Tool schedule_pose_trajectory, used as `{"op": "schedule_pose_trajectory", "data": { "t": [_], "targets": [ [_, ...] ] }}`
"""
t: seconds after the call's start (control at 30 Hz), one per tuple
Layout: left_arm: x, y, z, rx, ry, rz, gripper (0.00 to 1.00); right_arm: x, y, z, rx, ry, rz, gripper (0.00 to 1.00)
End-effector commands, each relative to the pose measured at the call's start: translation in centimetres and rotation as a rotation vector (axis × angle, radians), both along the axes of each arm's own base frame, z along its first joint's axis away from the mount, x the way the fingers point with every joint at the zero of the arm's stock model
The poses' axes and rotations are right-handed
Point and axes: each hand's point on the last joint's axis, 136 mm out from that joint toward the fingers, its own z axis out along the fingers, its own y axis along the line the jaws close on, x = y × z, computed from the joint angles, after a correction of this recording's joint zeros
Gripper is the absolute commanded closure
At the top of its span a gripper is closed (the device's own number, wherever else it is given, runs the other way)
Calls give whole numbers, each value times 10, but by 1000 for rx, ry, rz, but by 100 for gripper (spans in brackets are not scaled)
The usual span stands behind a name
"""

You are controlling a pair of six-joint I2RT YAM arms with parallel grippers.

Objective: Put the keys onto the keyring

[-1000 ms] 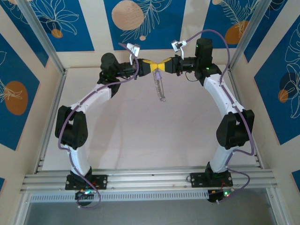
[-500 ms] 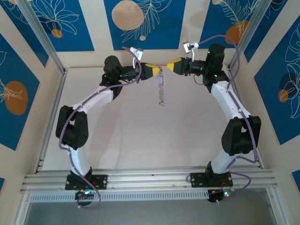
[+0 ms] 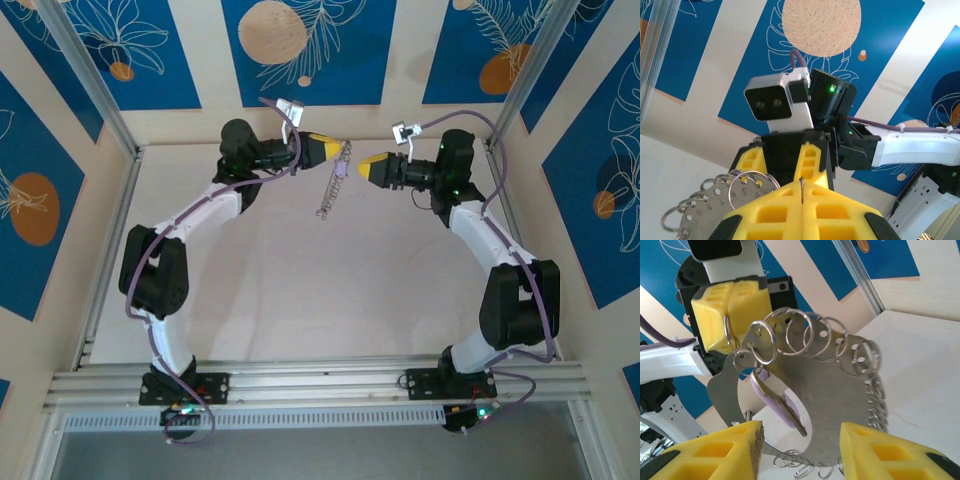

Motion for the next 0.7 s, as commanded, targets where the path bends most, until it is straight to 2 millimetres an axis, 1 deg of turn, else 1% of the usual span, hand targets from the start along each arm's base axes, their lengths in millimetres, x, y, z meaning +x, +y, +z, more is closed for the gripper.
{"op": "schedule_pose_trajectory", "data": {
  "t": [0.0,0.47,0.67],
  "targets": [
    [-14,1,29,-41,-95,-32,100,-12,7,16,-7,-113,5,55],
    [-16,2,32,-45,-100,-41,100,-12,26,22,-11,-140,46,55],
    [-16,1,33,-46,-99,-45,100,-6,34,22,-10,-141,53,55]
  ]
}}
